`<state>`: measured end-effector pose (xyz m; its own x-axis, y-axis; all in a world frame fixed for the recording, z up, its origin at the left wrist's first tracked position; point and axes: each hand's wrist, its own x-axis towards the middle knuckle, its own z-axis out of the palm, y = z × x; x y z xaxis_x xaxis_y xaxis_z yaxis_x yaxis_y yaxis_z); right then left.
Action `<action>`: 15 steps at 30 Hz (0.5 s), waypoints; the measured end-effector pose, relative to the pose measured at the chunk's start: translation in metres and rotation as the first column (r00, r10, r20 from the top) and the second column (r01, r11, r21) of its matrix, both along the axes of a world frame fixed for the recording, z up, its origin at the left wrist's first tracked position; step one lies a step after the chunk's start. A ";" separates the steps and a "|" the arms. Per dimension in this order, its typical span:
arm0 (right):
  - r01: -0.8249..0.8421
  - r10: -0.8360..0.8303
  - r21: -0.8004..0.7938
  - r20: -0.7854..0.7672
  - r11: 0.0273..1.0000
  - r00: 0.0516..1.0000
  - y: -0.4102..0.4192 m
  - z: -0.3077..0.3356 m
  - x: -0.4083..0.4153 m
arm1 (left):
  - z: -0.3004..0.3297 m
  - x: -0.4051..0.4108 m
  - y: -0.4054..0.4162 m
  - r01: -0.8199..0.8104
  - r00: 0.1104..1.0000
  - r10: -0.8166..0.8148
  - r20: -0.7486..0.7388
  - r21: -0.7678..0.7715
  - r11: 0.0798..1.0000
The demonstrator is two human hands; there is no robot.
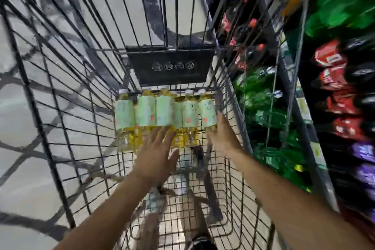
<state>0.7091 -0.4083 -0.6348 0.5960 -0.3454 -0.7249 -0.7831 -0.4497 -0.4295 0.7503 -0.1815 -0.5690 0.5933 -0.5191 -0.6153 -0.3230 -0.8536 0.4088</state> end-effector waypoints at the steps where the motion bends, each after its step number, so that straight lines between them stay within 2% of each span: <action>1: 0.020 -0.019 -0.009 0.004 1.000 1.000 -0.004 -0.019 0.006 | -0.010 0.003 -0.003 -0.013 1.000 0.013 -0.003 -0.005 1.000; 5: 0.080 -0.081 -0.097 -0.008 0.992 0.997 -0.002 -0.068 0.012 | -0.043 0.013 -0.008 -0.026 0.999 0.027 0.032 -0.032 0.999; 10: 0.041 -0.065 -0.298 -0.073 0.954 0.995 0.010 -0.069 0.010 | -0.059 0.008 -0.004 -0.027 0.997 0.035 0.074 -0.109 0.994; 12: 0.091 -0.117 -0.291 -0.071 0.952 0.991 0.013 -0.064 0.013 | -0.058 0.004 -0.004 -0.007 0.994 0.023 0.103 -0.151 0.989; 15: 0.288 -0.292 -0.195 0.008 0.938 0.956 0.023 -0.049 0.016 | -0.053 0.006 -0.007 -0.039 0.996 0.052 0.065 -0.197 0.980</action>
<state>0.7252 -0.3854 -0.6838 0.4349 -0.6346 -0.6389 -0.8995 -0.2739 -0.3403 0.7561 -0.1889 -0.6219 0.6570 -0.5966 -0.4610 -0.3194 -0.7741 0.5466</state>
